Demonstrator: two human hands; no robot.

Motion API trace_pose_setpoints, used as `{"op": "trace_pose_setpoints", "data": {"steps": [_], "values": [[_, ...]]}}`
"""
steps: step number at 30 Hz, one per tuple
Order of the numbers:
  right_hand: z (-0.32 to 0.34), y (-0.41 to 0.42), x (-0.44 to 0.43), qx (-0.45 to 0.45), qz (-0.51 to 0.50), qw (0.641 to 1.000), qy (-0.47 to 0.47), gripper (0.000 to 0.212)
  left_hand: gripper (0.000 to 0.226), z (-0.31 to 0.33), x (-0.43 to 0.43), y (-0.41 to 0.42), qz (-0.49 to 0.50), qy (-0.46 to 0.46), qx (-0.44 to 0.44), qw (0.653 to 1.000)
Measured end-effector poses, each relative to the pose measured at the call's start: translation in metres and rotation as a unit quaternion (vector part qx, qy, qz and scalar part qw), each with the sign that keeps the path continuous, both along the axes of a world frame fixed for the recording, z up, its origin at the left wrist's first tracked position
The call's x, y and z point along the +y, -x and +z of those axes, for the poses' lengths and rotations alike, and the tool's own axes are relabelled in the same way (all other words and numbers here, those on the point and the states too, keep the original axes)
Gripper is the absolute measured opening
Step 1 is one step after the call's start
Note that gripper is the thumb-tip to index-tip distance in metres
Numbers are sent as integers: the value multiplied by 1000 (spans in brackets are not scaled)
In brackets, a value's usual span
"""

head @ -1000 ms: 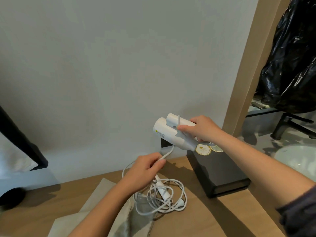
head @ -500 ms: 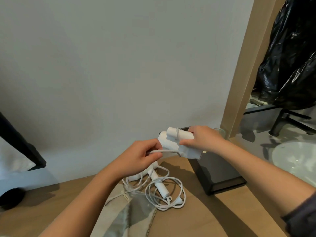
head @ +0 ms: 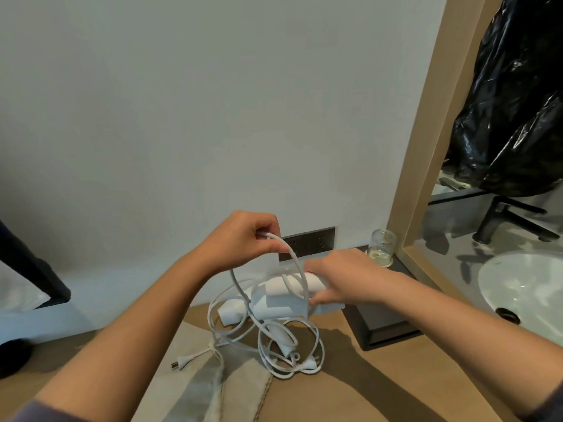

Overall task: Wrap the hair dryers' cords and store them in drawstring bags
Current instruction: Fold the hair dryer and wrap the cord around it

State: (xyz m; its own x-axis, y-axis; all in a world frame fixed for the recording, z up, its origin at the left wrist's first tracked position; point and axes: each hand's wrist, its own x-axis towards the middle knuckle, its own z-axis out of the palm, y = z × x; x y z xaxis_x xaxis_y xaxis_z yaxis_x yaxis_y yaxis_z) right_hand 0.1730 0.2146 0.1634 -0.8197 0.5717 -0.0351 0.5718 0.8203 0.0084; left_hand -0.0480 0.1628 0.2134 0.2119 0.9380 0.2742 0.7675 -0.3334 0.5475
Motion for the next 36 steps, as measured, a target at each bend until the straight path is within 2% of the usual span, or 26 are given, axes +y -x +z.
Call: {"op": "trace_pose_setpoints", "data": {"steps": [4, 7, 9, 15, 21, 30, 33, 36], "values": [[9, -3, -9, -23, 35, 999, -18, 35, 43, 0, 9, 5, 28, 2, 43, 999], [7, -5, -11, -16, 55, 998, -32, 53, 48, -5, 14, 4, 25, 10, 68, 997], [3, -7, -7, -7, 63, 997, -36, 58, 48, -7, 16, 3, 23, 12, 66, 998], [4, -16, -7, 15, 74, 997, 3, 47, 42, -20, 22, 4, 27, 59, 20, 998], [3, -21, -10, 100, 48, 994, -5, 75, 37, -29, 28, 9, 30, 126, -43, 991], [-1, -23, -1, 162, 77, 984, -13, 68, 13, -37, 28, 16, -2, 195, -25, 980], [-4, -21, 2, 165, 72, 984, -21, 66, 7, -39, 24, 18, 5, 175, -6, 985], [-7, -19, 7, 153, 52, 987, -19, 62, 7, -28, 15, 22, 33, 113, -6, 993]]}}
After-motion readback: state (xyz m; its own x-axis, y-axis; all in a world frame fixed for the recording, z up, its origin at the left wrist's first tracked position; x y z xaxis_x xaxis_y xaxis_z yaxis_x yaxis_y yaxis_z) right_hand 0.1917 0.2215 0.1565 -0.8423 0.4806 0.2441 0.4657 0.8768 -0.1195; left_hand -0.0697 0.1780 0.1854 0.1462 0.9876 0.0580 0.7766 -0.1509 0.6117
